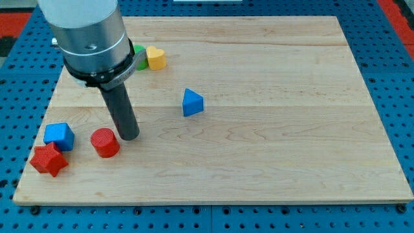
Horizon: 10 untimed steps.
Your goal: Move the blue triangle closer to red star
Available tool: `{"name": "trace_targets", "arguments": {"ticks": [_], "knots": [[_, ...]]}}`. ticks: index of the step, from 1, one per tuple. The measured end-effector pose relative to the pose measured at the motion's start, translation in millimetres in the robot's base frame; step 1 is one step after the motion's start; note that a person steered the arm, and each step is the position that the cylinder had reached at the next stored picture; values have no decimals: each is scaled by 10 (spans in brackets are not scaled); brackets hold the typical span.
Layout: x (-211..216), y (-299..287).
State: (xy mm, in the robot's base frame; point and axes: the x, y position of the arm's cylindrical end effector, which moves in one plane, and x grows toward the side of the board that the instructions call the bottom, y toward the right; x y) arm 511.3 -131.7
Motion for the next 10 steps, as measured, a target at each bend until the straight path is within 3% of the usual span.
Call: {"name": "trace_targets", "arguments": {"ticks": [2,3,4,6,7,8,10], "knots": [[169,-383],[169,-276],[169,359],[-360,1830],[-883,1867],[-1046,1219],[-284,383]]}}
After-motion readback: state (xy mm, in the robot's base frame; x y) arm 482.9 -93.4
